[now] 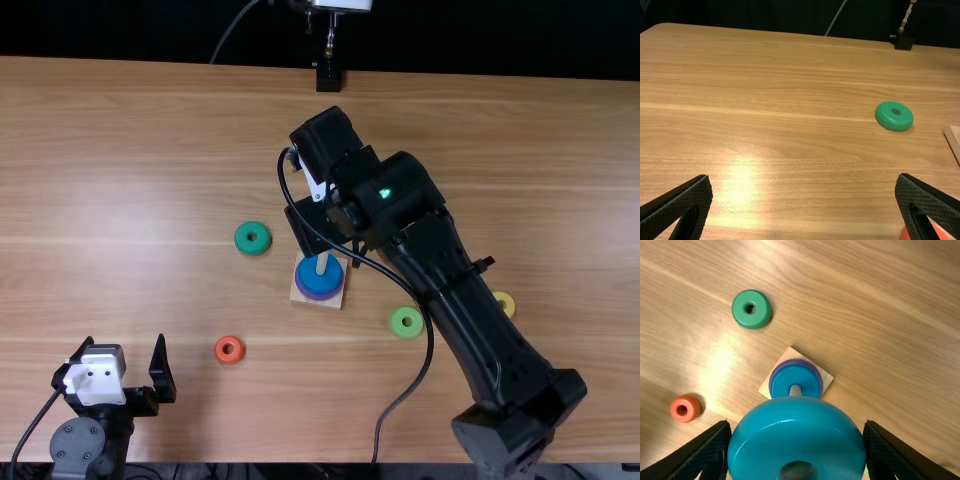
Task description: Build the Hanoi tower: stack the rings onto the peg from bottom to top in this color order: purple, dark blue, light blue, dark green, light green, yellow, orange.
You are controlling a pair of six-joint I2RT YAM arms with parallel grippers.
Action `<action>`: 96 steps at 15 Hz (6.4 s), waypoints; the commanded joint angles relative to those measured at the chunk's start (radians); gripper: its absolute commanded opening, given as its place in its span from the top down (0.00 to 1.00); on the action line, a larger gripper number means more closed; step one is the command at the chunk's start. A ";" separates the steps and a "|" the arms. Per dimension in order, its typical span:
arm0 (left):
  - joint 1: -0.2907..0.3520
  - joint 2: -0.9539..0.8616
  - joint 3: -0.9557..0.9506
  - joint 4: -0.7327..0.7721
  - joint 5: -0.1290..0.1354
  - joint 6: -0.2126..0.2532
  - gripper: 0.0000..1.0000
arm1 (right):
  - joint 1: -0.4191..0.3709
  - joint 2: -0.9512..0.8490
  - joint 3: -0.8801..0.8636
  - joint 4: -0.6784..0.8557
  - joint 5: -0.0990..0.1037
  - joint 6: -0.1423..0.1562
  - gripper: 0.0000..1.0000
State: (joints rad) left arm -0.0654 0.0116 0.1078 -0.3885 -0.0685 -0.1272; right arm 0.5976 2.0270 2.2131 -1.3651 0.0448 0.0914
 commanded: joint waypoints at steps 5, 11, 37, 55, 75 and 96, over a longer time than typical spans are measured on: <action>0.006 -0.012 -0.108 -0.075 0.000 0.015 0.00 | 0.005 0.015 0.019 -0.002 -0.001 0.006 1.00; 0.006 -0.012 -0.108 -0.075 0.000 0.015 0.00 | 0.004 0.016 -0.033 -0.002 0.001 0.010 1.00; 0.006 -0.012 -0.108 -0.075 0.000 0.015 0.00 | -0.009 -0.005 -0.062 0.197 0.016 0.008 0.00; 0.006 -0.012 -0.108 -0.075 0.000 0.015 0.00 | -0.630 -1.355 -1.564 1.263 -0.047 -0.077 0.00; 0.006 -0.012 -0.108 -0.075 0.000 0.015 0.00 | -0.641 -2.027 -2.199 1.176 -0.036 -0.202 0.00; 0.007 -0.012 -0.108 -0.075 0.002 0.015 0.00 | -0.650 -2.027 -2.198 1.033 -0.047 -0.205 0.00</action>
State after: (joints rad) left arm -0.0654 0.0116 0.1093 -0.3920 -0.0685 -0.1272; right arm -0.0437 0.0128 0.0792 -0.2577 -0.0071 -0.1101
